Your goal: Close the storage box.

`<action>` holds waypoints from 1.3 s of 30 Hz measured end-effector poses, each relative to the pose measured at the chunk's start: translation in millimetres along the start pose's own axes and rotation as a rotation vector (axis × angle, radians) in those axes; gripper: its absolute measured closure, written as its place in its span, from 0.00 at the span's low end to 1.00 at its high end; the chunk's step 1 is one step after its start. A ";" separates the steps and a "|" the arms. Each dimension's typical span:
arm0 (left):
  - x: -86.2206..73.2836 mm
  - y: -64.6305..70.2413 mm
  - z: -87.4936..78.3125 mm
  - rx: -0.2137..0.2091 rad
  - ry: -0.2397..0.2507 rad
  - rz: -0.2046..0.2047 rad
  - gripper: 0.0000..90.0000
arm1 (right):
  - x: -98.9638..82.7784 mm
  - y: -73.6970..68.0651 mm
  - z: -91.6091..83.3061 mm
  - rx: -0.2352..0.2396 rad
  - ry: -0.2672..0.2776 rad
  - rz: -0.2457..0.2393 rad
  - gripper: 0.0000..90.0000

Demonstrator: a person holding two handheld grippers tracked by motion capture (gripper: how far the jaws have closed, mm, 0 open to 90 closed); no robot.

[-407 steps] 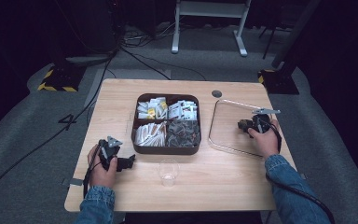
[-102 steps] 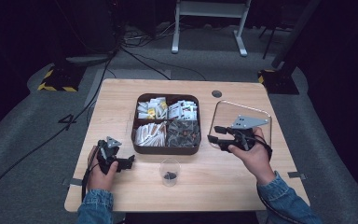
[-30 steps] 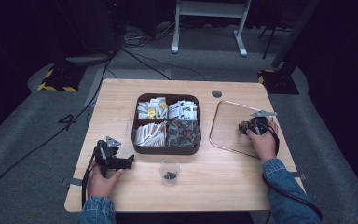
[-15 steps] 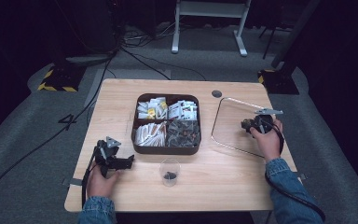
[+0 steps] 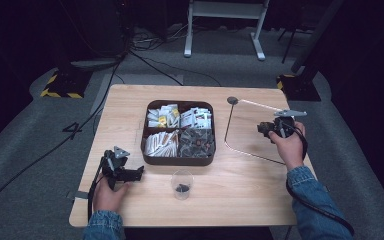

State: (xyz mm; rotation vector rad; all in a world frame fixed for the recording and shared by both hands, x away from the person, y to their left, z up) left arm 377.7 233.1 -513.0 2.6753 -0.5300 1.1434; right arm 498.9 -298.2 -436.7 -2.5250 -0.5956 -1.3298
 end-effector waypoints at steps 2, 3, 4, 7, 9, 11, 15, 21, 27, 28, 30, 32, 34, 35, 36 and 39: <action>0.0 0.0 0.0 0.000 0.000 0.000 0.00 | 6.7 -2.9 -2.3 0.000 0.000 -0.013 0.65; 0.0 0.0 0.0 0.000 0.000 0.000 0.00 | 6.7 -2.9 -2.3 0.000 0.000 -0.013 0.65; 0.0 0.0 0.0 0.000 0.000 0.000 0.00 | 10.1 -4.8 -3.6 -0.001 0.002 -0.015 0.65; 0.0 0.0 0.0 0.000 0.000 -0.001 0.00 | 21.5 -13.8 -7.8 0.027 0.012 -0.012 0.65; 0.0 0.0 0.0 0.000 0.000 -0.001 0.00 | 24.1 -16.8 -8.2 0.033 0.013 -0.014 0.65; 0.1 0.1 0.1 0.000 0.000 -0.001 0.00 | 30.3 -25.0 -8.7 0.039 0.012 -0.032 0.65; 0.5 -0.3 0.3 -0.001 -0.002 0.006 0.00 | 41.6 -40.4 -7.7 0.053 0.013 -0.052 0.65; 0.4 -0.2 0.3 -0.001 -0.002 0.005 0.00 | 63.7 -71.7 -1.5 0.091 0.024 -0.094 0.65; 0.4 -0.3 0.3 -0.001 -0.002 0.006 0.00 | 78.8 -96.3 4.9 0.126 0.032 -0.111 0.65; 0.4 -0.3 0.3 -0.001 -0.002 0.006 0.00 | 78.8 -96.3 4.9 0.126 0.032 -0.111 0.65; 0.5 -0.3 0.3 -0.001 -0.002 0.006 0.00 | 83.7 -106.7 7.5 0.141 0.034 -0.117 0.65; 0.5 -0.3 0.3 -0.001 -0.002 0.005 0.00 | 89.8 -120.2 11.1 0.156 0.036 -0.133 0.65; 0.7 0.0 0.6 0.002 -0.002 0.002 0.00 | 93.6 -128.1 13.2 0.163 0.037 -0.142 0.65; 0.7 0.0 0.6 0.002 -0.002 0.002 0.00 | 93.6 -128.1 13.2 0.163 0.037 -0.142 0.65; 0.8 0.2 0.7 0.004 -0.002 0.000 0.00 | 94.9 -130.8 14.1 0.165 0.039 -0.147 0.65; 0.8 0.2 0.7 0.003 -0.002 0.000 0.00 | 99.7 -140.5 17.6 0.174 0.038 -0.151 0.65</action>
Point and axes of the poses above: each handheld gripper's, and its own axes: z roughly forward along the jaws, x roughly out of its top, y roughly to its right, the point moved 1 cm from there along z, roughly forward along the jaws, and after that the axes turned 5 degrees about y, right-handed, at the moved point
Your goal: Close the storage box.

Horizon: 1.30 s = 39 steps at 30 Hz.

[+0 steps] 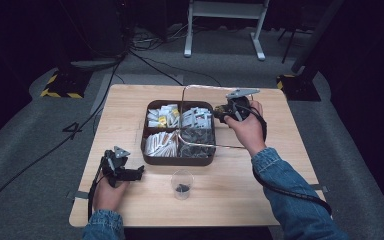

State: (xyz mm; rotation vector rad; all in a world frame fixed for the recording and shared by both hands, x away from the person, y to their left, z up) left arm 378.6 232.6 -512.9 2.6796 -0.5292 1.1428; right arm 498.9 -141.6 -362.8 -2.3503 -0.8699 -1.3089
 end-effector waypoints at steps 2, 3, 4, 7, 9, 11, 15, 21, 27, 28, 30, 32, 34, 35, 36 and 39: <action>0.0 0.1 0.0 0.000 0.000 0.000 0.00 | 3.2 -5.7 4.6 0.009 0.001 -0.006 0.65; 0.0 0.0 0.0 0.001 0.000 0.000 0.00 | 5.3 -10.7 8.8 0.017 -0.005 -0.010 0.65; 0.0 0.2 0.1 0.001 0.001 -0.003 0.00 | 5.3 -10.7 8.8 0.017 -0.005 -0.010 0.65; 0.0 0.1 0.0 0.001 0.000 0.000 0.00 | 7.9 -16.9 15.0 0.027 -0.007 -0.016 0.65; 0.0 0.1 0.0 0.000 0.000 0.000 0.00 | 9.4 -21.2 19.7 0.033 -0.009 -0.018 0.65; 0.0 0.1 0.1 0.000 0.001 0.000 0.00 | 10.8 -25.5 25.1 0.039 -0.008 -0.023 0.65; -0.1 0.1 0.1 0.000 0.001 0.000 0.00 | 12.5 -33.5 34.8 0.052 -0.018 -0.030 0.65; -0.1 0.1 0.0 0.001 0.001 0.000 0.00 | 14.7 -46.7 49.2 0.073 -0.028 -0.044 0.65; -0.1 0.1 0.0 0.001 0.000 0.000 0.00 | 13.6 -59.7 64.7 0.082 -0.038 -0.051 0.65; -0.1 0.1 0.0 0.001 0.001 -0.001 0.00 | 13.4 -61.9 66.9 0.084 -0.039 -0.050 0.65; -0.1 0.1 0.0 0.001 0.001 -0.001 0.00 | 12.8 -65.3 71.0 0.082 -0.041 -0.053 0.65; 0.0 0.1 -0.1 0.000 -0.001 0.000 0.00 | 12.2 -69.3 76.3 0.084 -0.044 -0.051 0.65; 0.0 0.1 -0.1 0.001 -0.001 0.000 0.00 | 11.3 -72.3 81.2 0.084 -0.047 -0.057 0.65; 0.0 0.0 -0.1 0.000 -0.001 0.000 0.00 | 10.5 -74.3 84.0 0.084 -0.050 -0.057 0.65; 0.0 0.1 -0.1 0.001 -0.001 0.000 0.00 | 10.0 -75.5 85.7 0.084 -0.051 -0.056 0.65; 0.0 0.1 -0.1 0.000 -0.001 -0.001 0.00 | 7.6 -78.3 91.7 0.081 -0.057 -0.054 0.65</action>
Point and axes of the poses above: each handheld gripper's, and its own axes: z roughly forward along the jaws, x roughly out of its top, y roughly to its right, the point moved 1 cm from there along z, roughly forward along the jaws, and after that the axes turned 5 degrees about y, right-handed, at the moved point
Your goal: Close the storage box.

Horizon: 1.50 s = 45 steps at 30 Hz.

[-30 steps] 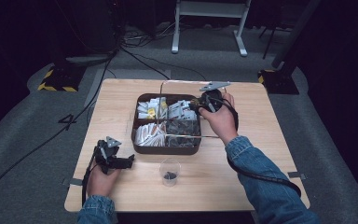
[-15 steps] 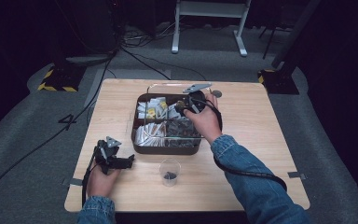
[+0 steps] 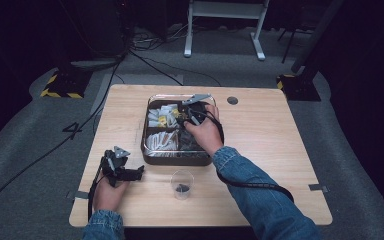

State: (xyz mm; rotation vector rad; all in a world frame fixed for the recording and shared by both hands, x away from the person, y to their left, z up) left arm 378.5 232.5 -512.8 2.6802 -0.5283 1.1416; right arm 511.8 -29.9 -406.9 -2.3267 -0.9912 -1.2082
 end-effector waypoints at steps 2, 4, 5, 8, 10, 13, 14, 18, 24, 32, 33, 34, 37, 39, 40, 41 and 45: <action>0.0 0.0 0.0 0.000 0.000 0.000 0.00 | -1.4 -0.9 3.5 -0.001 -0.001 0.004 0.65; 0.0 0.0 -0.1 0.000 -0.001 0.001 0.00 | -2.9 -1.7 6.2 -0.006 -0.005 0.004 0.65; 0.0 0.0 0.0 0.000 0.000 0.000 0.00 | -3.6 -1.9 7.4 -0.006 -0.008 0.001 0.65; 0.0 0.0 0.0 0.000 0.000 0.000 0.00 | -6.6 -3.0 11.2 -0.012 -0.013 0.002 0.65; 0.0 0.0 0.1 0.000 0.001 0.000 0.00 | -7.9 -3.6 12.8 -0.016 -0.017 0.002 0.65; 0.0 0.0 0.1 0.000 0.001 0.000 0.00 | -9.1 -4.2 14.5 -0.019 -0.020 0.000 0.65; 0.0 0.0 0.1 0.000 0.001 0.000 0.00 | -10.0 -4.5 15.6 -0.019 -0.021 -0.002 0.65; 0.0 0.0 0.1 0.000 0.001 0.000 0.00 | -12.8 -5.6 18.4 -0.021 -0.030 0.003 0.65; 0.0 0.0 0.1 0.000 0.001 0.000 0.00 | -15.5 -7.6 23.0 -0.024 -0.038 0.003 0.65; 0.0 0.0 0.1 0.000 0.001 -0.001 0.00 | -18.1 -8.5 26.8 -0.040 -0.043 0.025 0.65; 0.0 0.0 0.1 0.000 0.001 0.000 0.00 | -18.5 -8.2 27.4 -0.039 -0.043 0.027 0.65; 0.0 0.0 0.1 0.000 0.001 0.000 0.00 | -18.7 -8.2 27.8 -0.039 -0.043 0.029 0.65; 0.0 0.0 0.1 0.000 0.001 0.000 0.00 | -19.3 -8.6 29.0 -0.040 -0.036 0.029 0.65; 0.0 0.0 0.1 0.000 0.001 0.000 0.00 | -19.3 -8.9 30.4 -0.042 -0.031 0.027 0.65; 0.0 0.0 0.1 0.000 0.001 0.000 0.00 | -19.3 -8.9 30.9 -0.045 -0.030 0.026 0.65; 0.0 0.0 0.1 0.001 0.001 0.000 0.00 | -19.3 -8.7 31.1 -0.043 -0.030 0.027 0.65; 0.0 0.1 0.2 0.000 0.002 -0.002 0.00 | -20.8 -7.2 31.2 -0.037 -0.023 0.026 0.65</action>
Point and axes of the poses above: each handheld gripper's, and its own axes: z roughly forward along the jaws, x roughly out of its top, y roughly to its right, the point moved 1 cm from there along z, roughly forward along the jaws, and after that the axes turned 5 degrees about y, right-handed, at the moved point
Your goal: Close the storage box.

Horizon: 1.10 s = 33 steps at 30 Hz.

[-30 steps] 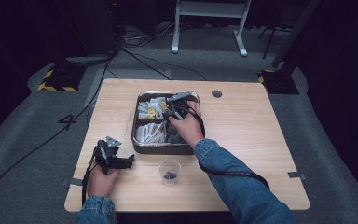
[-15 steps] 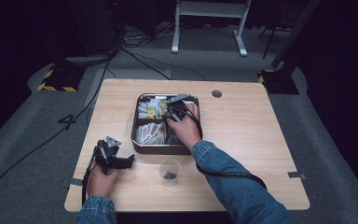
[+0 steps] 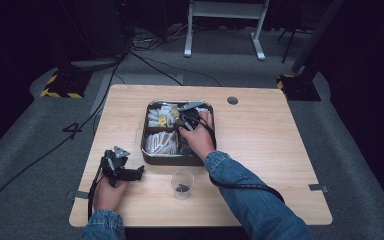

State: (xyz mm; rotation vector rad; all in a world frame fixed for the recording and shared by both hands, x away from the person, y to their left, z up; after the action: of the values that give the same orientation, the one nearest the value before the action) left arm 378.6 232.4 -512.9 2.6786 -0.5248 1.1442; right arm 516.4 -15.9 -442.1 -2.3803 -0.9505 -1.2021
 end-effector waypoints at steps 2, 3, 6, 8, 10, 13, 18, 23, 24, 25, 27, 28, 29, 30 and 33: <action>0.0 0.0 0.0 0.000 0.000 0.000 0.00 | -0.9 -1.0 -0.1 -0.004 0.009 -0.002 0.65; 0.0 0.0 0.0 0.000 0.000 0.000 0.00 | -1.7 -1.6 -0.2 -0.008 0.017 -0.006 0.65; 0.0 0.0 0.0 0.000 0.001 0.000 0.00 | -3.9 -2.1 -0.1 -0.011 0.026 -0.006 0.65; -0.1 0.0 0.1 0.000 0.001 0.000 0.00 | -5.3 -1.3 0.0 -0.001 0.022 -0.001 0.65; -0.1 0.0 0.1 0.000 0.001 0.000 0.00 | -5.4 -1.1 0.0 0.000 0.022 -0.002 0.65; 0.0 0.0 0.1 0.000 0.001 0.000 0.00 | -5.0 -1.1 0.1 -0.001 0.017 -0.006 0.65; 0.0 0.0 0.0 0.000 0.001 0.000 0.00 | -5.6 0.4 1.0 -0.002 0.023 -0.005 0.65; 0.0 0.0 0.1 0.000 0.001 0.000 0.00 | -4.3 1.1 -0.1 -0.001 0.029 0.003 0.57; 0.0 -0.1 -0.1 0.000 -0.001 0.002 0.00 | -3.8 1.1 -0.8 -0.002 0.032 0.004 0.56; 0.0 -0.1 -0.1 0.000 -0.001 0.002 0.00 | -2.7 1.1 -2.0 0.002 0.037 0.006 0.55; 0.0 -0.2 -0.1 0.000 -0.001 0.002 0.00 | -1.0 1.2 -4.5 0.005 0.040 0.002 0.53; 0.0 -0.1 -0.1 0.000 -0.001 0.002 0.00 | 0.0 1.1 -6.0 0.004 0.045 0.003 0.52; 0.0 -0.1 -0.1 0.000 -0.001 0.002 0.00 | 2.1 1.5 -9.6 0.005 0.051 0.002 0.51; 0.0 -0.1 -0.1 0.000 -0.001 0.002 0.00 | 2.1 1.5 -9.6 0.005 0.051 0.002 0.51; 0.0 -0.2 -0.2 0.000 -0.002 0.002 0.00 | 6.1 2.6 -16.6 0.010 0.068 0.000 0.50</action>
State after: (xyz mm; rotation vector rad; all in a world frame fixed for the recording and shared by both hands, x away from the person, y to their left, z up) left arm 378.5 232.6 -512.8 2.6802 -0.5287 1.1419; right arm 510.9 -24.0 -427.2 -2.3161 -0.9327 -1.2674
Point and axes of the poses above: each handheld gripper's, and its own axes: z roughly forward along the jaws, x roughly out of its top, y roughly to its right, the point moved 1 cm from there along z, roughly forward along the jaws, and after that the axes turned 5 degrees about y, right-handed, at the moved point
